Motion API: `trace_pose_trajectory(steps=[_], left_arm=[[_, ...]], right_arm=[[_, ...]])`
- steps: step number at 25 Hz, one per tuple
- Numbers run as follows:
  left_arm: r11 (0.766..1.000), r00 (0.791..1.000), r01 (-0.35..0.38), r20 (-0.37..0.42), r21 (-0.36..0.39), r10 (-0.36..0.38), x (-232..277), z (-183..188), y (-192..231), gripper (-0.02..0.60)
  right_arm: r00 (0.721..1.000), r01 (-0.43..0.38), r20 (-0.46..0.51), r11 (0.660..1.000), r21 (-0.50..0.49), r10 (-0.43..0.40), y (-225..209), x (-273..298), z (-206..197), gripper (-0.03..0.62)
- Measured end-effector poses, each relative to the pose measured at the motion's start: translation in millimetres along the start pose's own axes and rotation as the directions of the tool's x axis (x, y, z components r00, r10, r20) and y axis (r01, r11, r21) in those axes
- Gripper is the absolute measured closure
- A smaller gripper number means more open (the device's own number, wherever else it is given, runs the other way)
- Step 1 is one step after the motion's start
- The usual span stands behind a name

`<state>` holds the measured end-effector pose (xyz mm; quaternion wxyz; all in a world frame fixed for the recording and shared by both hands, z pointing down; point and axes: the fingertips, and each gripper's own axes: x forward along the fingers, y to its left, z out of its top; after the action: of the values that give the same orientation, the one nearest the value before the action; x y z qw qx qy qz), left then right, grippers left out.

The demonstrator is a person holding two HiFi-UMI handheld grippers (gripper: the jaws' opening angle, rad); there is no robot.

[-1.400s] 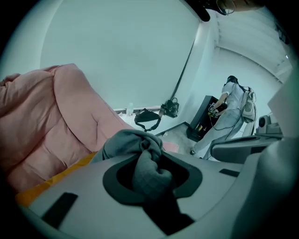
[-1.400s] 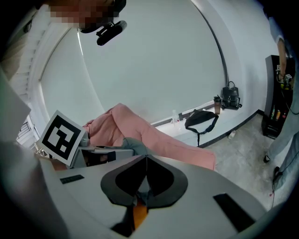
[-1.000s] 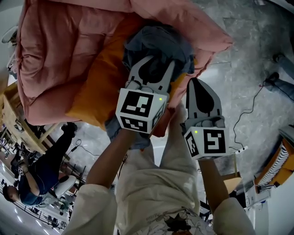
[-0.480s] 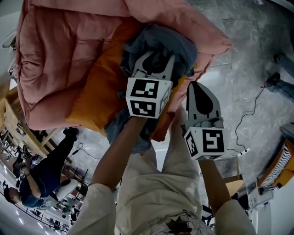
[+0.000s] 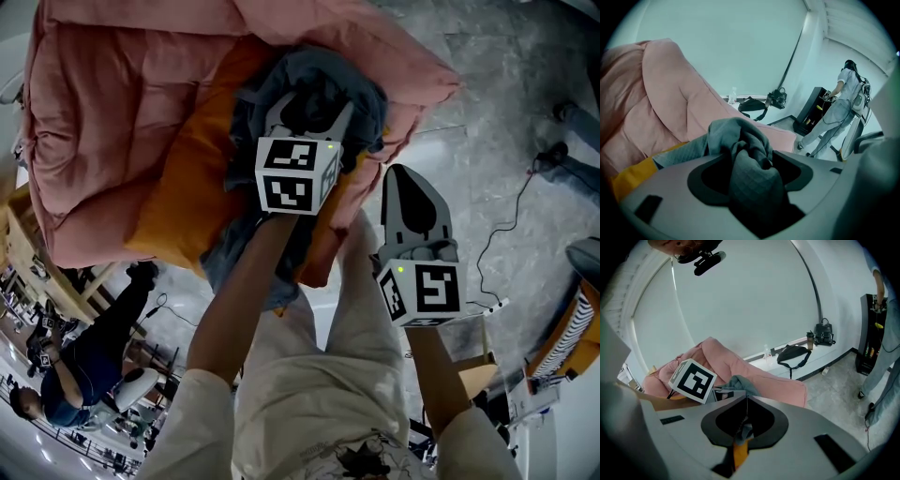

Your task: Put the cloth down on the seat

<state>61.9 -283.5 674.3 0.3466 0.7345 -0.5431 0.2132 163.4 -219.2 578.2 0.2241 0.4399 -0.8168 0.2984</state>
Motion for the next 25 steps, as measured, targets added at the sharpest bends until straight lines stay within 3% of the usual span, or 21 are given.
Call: trace_pose_trajectory(steps=[7,15,20,25], left_arm=[[0.999,0.999,0.032,0.034,0.03,-0.033,-15.1,14.1,-14.7,0.242],[0.997,0.996,0.067,0.059,0.036,-0.069,-45.9,33.2,-22.0,0.242],[0.992,0.989,0.127,0.082,-0.025,-0.125,-64.3,46.3,-30.7,0.244],[0.989,0.982,0.146,0.118,0.014,-0.147,-86.5,62.2,-34.8,0.282]], right_arm=[[1.0,0.006,0.016,1.0,0.006,-0.006,2.7,-11.3,5.8,0.574],[0.999,0.028,0.042,1.0,-0.011,-0.028,20.4,-28.9,21.1,0.574],[0.998,0.043,0.053,0.999,-0.012,-0.042,26.7,-40.9,25.2,0.572],[0.997,0.057,0.06,0.998,-0.018,-0.055,34.2,-51.9,28.1,0.573]])
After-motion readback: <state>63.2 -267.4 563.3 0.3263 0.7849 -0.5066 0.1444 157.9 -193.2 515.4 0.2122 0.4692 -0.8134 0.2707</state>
